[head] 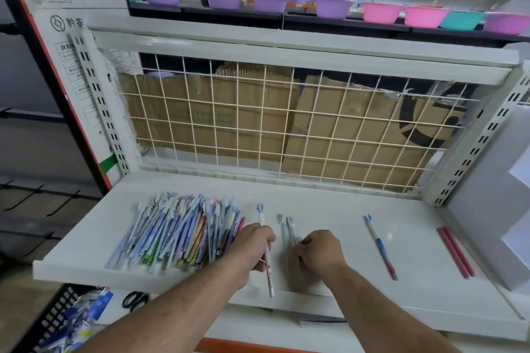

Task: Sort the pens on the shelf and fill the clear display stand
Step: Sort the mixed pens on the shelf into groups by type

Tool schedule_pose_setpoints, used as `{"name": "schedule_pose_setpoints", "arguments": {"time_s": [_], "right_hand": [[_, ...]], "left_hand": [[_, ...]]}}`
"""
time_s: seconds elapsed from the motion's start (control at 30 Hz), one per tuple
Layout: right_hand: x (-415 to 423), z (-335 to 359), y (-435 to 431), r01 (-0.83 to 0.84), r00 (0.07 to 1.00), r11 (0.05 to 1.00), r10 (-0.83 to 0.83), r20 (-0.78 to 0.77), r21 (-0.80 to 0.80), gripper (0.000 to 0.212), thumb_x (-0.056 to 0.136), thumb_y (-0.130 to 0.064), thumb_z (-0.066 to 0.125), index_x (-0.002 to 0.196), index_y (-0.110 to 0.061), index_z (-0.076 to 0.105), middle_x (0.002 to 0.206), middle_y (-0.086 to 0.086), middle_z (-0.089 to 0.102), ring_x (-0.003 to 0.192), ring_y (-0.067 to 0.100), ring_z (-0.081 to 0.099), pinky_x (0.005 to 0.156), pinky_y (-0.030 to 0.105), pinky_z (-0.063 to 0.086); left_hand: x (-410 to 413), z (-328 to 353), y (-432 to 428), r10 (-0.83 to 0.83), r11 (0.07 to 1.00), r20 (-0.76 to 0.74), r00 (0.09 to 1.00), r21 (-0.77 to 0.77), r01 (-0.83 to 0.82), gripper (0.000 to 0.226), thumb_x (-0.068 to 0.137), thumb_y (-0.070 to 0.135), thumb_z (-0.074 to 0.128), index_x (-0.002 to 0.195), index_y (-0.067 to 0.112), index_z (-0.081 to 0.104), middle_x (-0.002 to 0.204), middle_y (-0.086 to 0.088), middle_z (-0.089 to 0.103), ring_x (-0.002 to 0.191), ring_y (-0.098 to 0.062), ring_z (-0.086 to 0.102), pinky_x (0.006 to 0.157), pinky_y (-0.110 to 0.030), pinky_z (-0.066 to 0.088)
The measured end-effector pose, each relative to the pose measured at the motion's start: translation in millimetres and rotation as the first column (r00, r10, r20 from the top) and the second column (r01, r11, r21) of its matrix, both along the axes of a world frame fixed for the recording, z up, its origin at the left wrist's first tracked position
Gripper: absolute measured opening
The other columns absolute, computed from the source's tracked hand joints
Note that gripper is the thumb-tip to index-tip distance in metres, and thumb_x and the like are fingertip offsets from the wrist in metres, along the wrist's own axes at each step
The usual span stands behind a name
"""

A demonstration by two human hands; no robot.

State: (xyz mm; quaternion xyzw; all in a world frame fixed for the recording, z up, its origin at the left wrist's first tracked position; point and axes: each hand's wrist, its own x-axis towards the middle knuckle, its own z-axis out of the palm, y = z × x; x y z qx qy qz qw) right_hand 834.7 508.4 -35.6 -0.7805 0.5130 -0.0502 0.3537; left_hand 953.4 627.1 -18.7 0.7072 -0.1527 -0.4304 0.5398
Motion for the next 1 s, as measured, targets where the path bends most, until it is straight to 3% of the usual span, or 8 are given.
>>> {"name": "schedule_pose_setpoints", "arguments": {"time_s": [0.17, 0.3, 0.43, 0.57, 0.8, 0.93, 1.0], "right_hand": [[6.8, -3.3, 4.1, 0.064, 0.994, 0.998, -0.063, 0.087, 0.0, 0.02, 0.083, -0.012, 0.06, 0.072, 0.003, 0.07, 0.07, 0.015, 0.072, 0.057, 0.021, 0.058, 0.059, 0.029, 0.05], [-5.1, 1.5, 7.0, 0.101, 0.964, 0.992, -0.117, 0.238, 0.075, 0.017, 0.082, -0.011, 0.059, 0.074, 0.003, 0.065, 0.062, 0.011, 0.067, 0.055, 0.02, 0.056, 0.054, 0.027, 0.046], [-27.2, 17.4, 7.4, 0.041, 0.926, 0.987, -0.096, 0.365, 0.154, 0.014, 0.084, -0.011, 0.062, 0.077, -0.003, 0.069, 0.069, 0.01, 0.071, 0.05, 0.011, 0.059, 0.043, 0.019, 0.042], [-56.9, 26.6, -3.2, -0.042, 0.91, 0.981, -0.041, 0.414, 0.189, 0.014, 0.088, -0.013, 0.065, 0.076, -0.011, 0.07, 0.067, 0.003, 0.072, 0.052, 0.009, 0.062, 0.043, 0.016, 0.04], [-104.5, 23.8, -42.7, 0.015, 0.946, 0.997, -0.04, 0.321, 0.081, 0.008, 0.084, -0.016, 0.071, 0.077, -0.013, 0.068, 0.062, -0.005, 0.067, 0.056, 0.01, 0.061, 0.058, 0.028, 0.052], [-123.2, 17.2, -68.9, 0.091, 0.975, 0.994, -0.077, 0.21, -0.056, 0.014, 0.085, -0.024, 0.07, 0.074, -0.015, 0.066, 0.065, -0.004, 0.066, 0.054, 0.011, 0.059, 0.048, 0.019, 0.046], [-129.1, 13.6, -80.1, 0.093, 0.986, 0.991, -0.078, 0.149, -0.097, 0.013, 0.084, -0.021, 0.067, 0.074, -0.015, 0.062, 0.067, -0.001, 0.066, 0.051, 0.013, 0.059, 0.042, 0.018, 0.041]], "left_hand": [[4.3, -2.0, 0.1, -0.059, 0.998, 0.068, 0.996, 0.036, 0.057, 0.011, 0.087, 0.013, 0.058, 0.079, 0.008, 0.052, 0.072, -0.009, 0.049, 0.052, -0.021, 0.044, 0.046, -0.025, 0.038], [-4.3, -0.6, -10.4, -0.112, 0.994, 0.121, 0.986, 0.027, 0.11, 0.003, 0.086, 0.011, 0.057, 0.087, 0.008, 0.059, 0.074, -0.011, 0.054, 0.06, -0.023, 0.045, 0.052, -0.029, 0.037], [-21.6, 3.5, -28.8, -0.134, 0.991, 0.139, 0.981, 0.005, 0.134, 0.004, 0.087, 0.014, 0.061, 0.085, 0.011, 0.061, 0.071, -0.007, 0.058, 0.062, -0.023, 0.05, 0.052, -0.028, 0.039], [-46.4, 7.5, -56.1, -0.185, 0.982, 0.15, 0.971, -0.012, 0.189, 0.006, 0.09, 0.015, 0.061, 0.088, 0.01, 0.064, 0.073, -0.003, 0.063, 0.06, -0.018, 0.053, 0.05, -0.025, 0.041], [-94.5, 2.8, -105.9, -0.199, 0.98, 0.239, 0.951, 0.045, 0.194, 0.013, 0.087, 0.024, 0.064, 0.083, 0.013, 0.067, 0.066, 0.003, 0.067, 0.056, -0.014, 0.057, 0.048, -0.022, 0.042], [-108.0, -3.0, -125.0, -0.225, 0.973, 0.406, 0.886, 0.143, 0.182, 0.022, 0.083, 0.034, 0.062, 0.103, 0.025, 0.058, 0.094, 0.011, 0.063, 0.085, -0.011, 0.062, 0.062, -0.024, 0.043], [-112.5, -5.8, -129.3, -0.251, 0.966, 0.47, 0.846, 0.179, 0.188, 0.025, 0.083, 0.037, 0.062, 0.107, 0.03, 0.055, 0.096, 0.015, 0.06, 0.085, -0.004, 0.06, 0.061, -0.021, 0.043]]}}
